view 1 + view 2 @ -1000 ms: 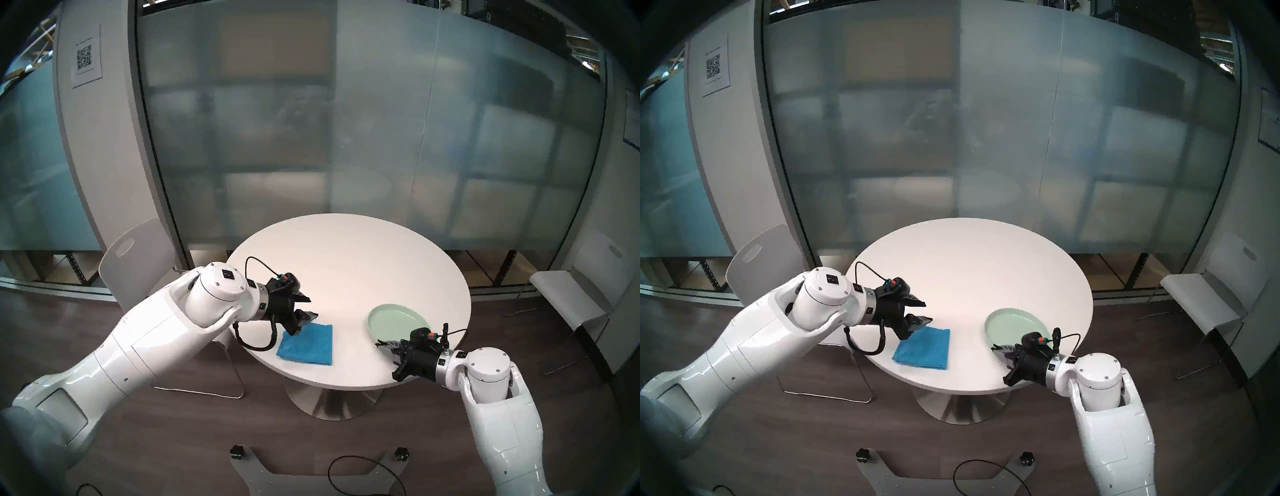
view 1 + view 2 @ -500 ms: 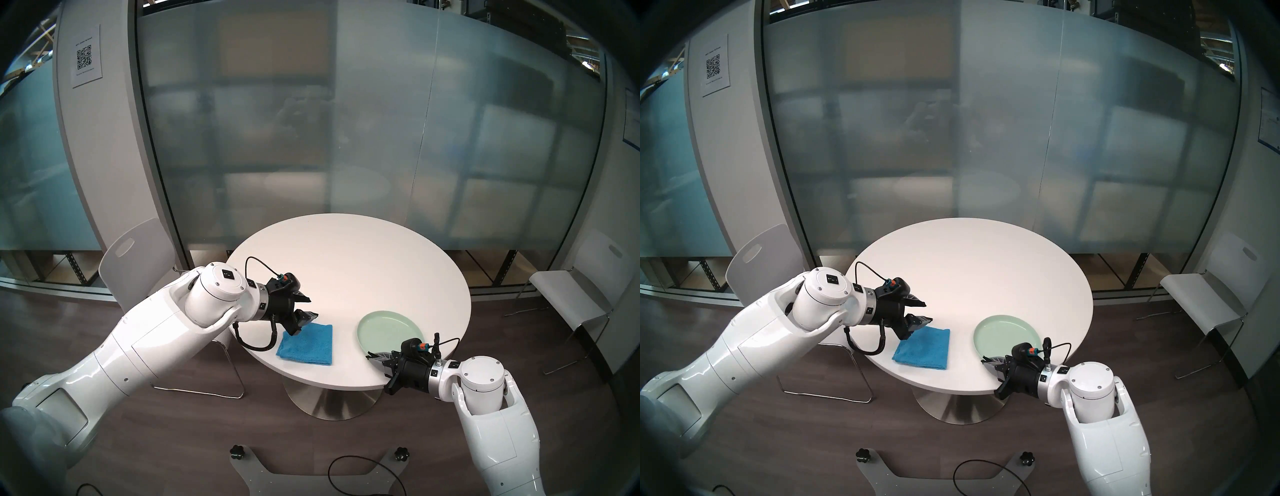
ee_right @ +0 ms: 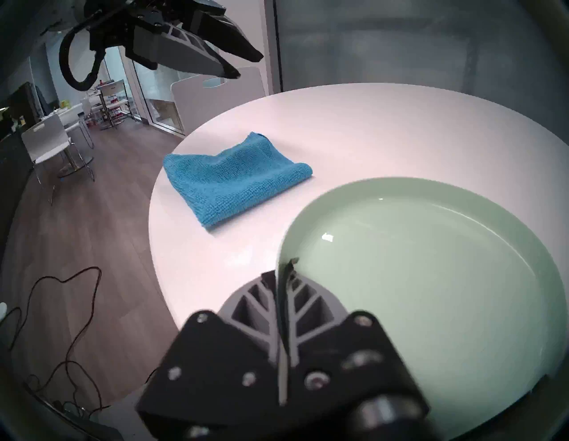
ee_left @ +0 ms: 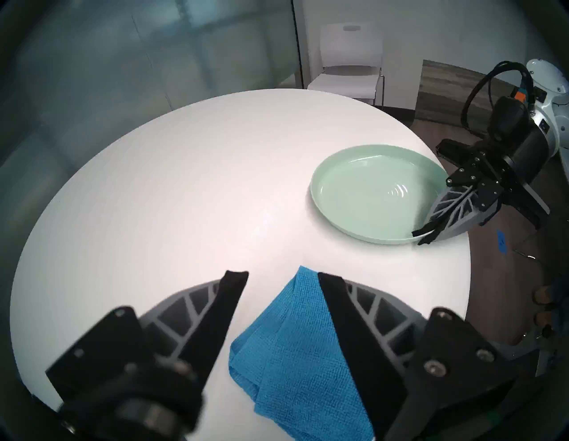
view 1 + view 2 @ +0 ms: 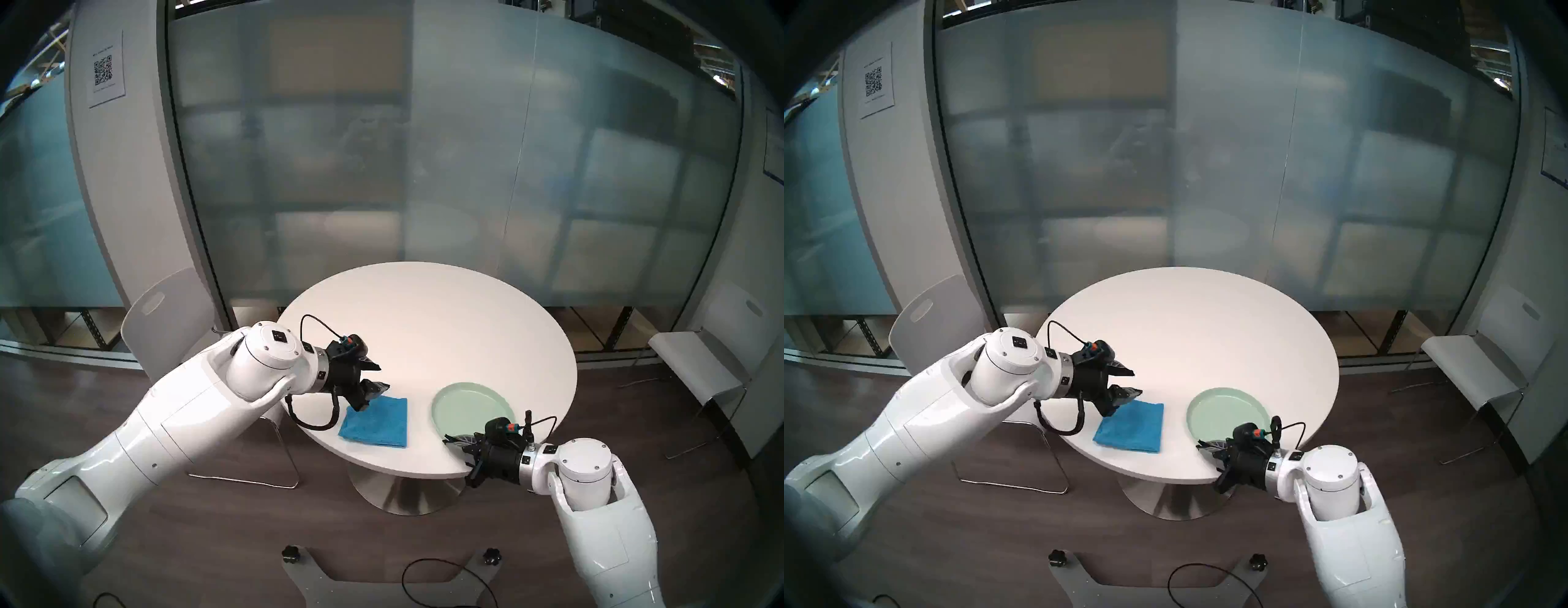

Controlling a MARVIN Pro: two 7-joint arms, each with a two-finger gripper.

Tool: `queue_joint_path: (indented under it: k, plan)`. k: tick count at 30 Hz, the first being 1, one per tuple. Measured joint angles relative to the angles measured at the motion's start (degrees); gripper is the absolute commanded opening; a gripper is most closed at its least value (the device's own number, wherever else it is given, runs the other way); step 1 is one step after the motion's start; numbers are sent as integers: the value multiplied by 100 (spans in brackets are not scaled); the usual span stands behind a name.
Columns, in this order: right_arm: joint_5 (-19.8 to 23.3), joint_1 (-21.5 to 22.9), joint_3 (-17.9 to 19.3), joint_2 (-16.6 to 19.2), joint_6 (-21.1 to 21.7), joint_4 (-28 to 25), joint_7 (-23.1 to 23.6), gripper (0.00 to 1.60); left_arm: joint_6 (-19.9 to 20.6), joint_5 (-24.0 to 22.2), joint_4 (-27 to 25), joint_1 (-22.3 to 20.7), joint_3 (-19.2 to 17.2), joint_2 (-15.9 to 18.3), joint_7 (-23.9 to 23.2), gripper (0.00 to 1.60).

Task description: Fold the napkin in half twice and place it beside the plate

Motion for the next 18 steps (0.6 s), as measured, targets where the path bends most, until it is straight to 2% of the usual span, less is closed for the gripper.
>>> queue_joint_path:
  k: [4,6,15,18]
  plan:
    - [-7,-6,-4,-1,16,-2,-6,61,0,0,0,0,1,0,0,112]
    - [-8,-8,-6,-1,22,-4,-7,68,0,0,0,0,1,0,1,112]
    - [-8,-19,-8,-1,36,-23,-4,79,0,-1,0,-1,2,0,1,112]
    - [-6,-24,1,-1,38,-38,-2,91,0,-2,0,-1,2,0,2,112]
